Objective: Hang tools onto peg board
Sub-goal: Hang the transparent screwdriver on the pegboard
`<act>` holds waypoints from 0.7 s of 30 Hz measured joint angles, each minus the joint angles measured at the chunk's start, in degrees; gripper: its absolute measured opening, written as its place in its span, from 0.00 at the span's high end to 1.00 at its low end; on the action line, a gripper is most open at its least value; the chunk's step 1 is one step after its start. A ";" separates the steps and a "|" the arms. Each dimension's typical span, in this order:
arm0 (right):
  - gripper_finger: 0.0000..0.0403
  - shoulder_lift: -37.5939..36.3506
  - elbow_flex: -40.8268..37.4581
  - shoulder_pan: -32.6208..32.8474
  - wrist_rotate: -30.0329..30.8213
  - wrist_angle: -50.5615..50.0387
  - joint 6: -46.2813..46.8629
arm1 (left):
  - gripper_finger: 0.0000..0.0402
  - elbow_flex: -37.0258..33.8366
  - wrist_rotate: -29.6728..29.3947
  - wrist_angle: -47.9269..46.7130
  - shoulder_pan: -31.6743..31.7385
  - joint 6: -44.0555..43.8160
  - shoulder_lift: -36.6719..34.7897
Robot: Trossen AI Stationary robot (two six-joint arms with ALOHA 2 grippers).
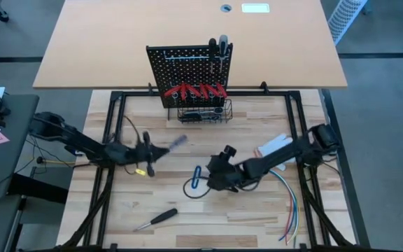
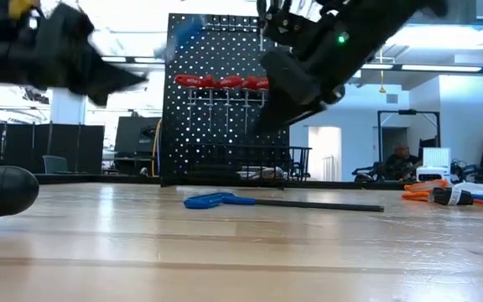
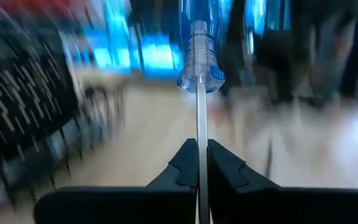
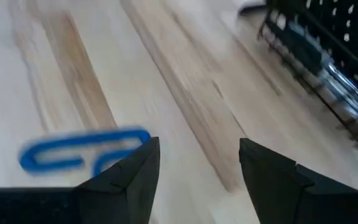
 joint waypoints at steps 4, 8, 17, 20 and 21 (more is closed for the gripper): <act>0.46 1.99 -3.51 1.04 1.91 14.29 -3.17 | 1.00 1.55 0.31 10.54 5.17 4.39 -3.86; 0.46 2.66 -3.42 -0.05 1.16 18.35 -7.06 | 1.00 11.08 7.35 3.80 14.49 7.17 -6.72; 0.46 2.66 -3.40 -0.66 -1.79 18.44 -7.43 | 1.00 36.20 20.80 -16.78 33.07 5.04 -1.17; 0.46 2.66 -3.40 0.18 -1.80 18.42 -7.45 | 1.00 37.53 20.81 -11.91 37.48 1.77 1.00; 0.46 2.66 -3.40 0.40 -1.79 18.43 -7.47 | 1.00 37.53 20.87 -9.73 38.91 0.12 1.84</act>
